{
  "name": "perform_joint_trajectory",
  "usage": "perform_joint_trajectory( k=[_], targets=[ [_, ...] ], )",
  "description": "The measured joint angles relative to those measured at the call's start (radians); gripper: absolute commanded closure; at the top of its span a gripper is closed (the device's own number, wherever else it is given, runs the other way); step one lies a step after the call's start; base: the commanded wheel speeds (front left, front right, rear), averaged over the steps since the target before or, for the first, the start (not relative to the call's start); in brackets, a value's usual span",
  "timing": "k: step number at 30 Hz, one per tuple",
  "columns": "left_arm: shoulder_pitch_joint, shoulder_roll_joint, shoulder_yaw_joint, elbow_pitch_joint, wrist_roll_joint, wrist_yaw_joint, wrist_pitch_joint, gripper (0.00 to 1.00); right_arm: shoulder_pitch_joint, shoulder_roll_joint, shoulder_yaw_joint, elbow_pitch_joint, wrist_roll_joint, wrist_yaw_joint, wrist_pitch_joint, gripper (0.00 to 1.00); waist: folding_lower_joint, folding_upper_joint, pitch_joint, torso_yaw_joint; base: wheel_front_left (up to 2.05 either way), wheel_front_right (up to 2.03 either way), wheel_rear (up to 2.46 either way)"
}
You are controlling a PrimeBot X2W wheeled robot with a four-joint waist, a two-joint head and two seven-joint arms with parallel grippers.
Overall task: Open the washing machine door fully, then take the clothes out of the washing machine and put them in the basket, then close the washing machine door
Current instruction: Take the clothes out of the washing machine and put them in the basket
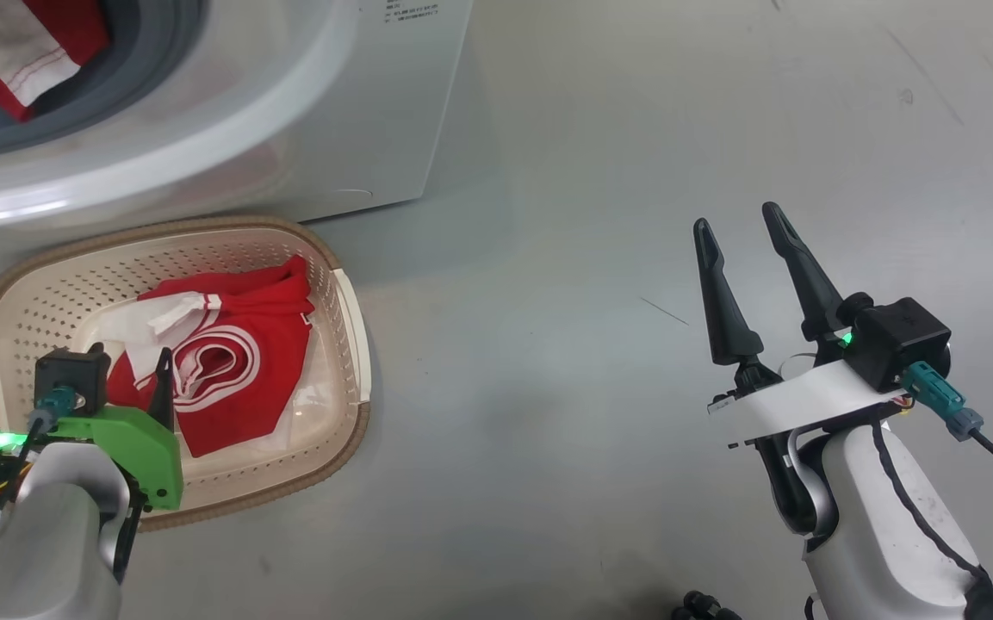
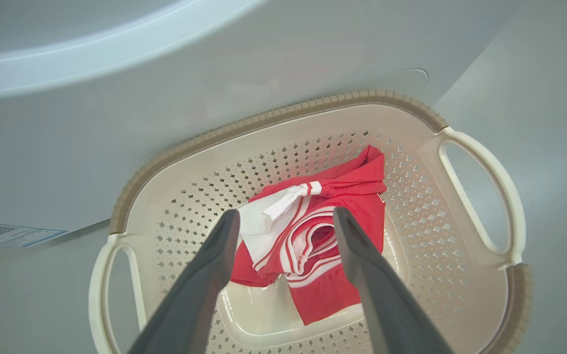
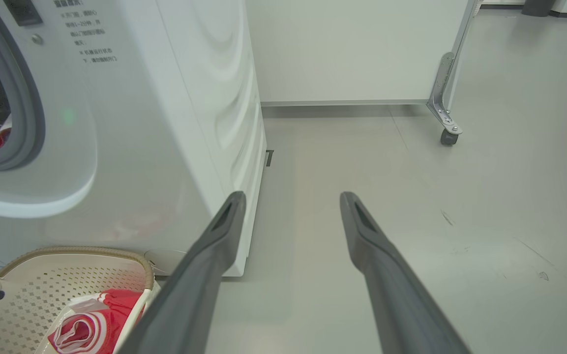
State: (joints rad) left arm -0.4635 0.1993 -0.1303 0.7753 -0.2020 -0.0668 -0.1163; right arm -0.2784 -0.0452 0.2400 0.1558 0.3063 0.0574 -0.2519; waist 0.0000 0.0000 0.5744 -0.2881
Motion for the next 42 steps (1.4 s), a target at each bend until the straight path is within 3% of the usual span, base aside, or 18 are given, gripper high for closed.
perform_joint_trajectory(
  k=[10,22,42],
  targets=[
    [-0.009,-0.036,-0.021,-0.005,0.000,-0.014,-0.114,0.00,0.000,0.000,-0.027,0.018,-0.004,0.000,0.000,0.00,0.0000,0.0000,-0.087,0.042,0.00,0.00,0.00],
    [0.003,-0.084,-0.014,-0.085,-0.019,-0.024,-0.133,0.00,0.041,-0.003,-0.041,0.056,-0.018,0.002,0.000,0.00,0.0000,0.0000,-0.222,0.126,0.00,0.00,0.00],
    [0.273,-0.109,0.042,-0.316,-0.029,-0.007,-0.136,0.00,0.183,-0.004,-0.032,0.110,-0.020,0.003,0.000,0.00,0.0000,0.0000,-0.476,0.231,0.00,0.00,0.00]
  ],
)
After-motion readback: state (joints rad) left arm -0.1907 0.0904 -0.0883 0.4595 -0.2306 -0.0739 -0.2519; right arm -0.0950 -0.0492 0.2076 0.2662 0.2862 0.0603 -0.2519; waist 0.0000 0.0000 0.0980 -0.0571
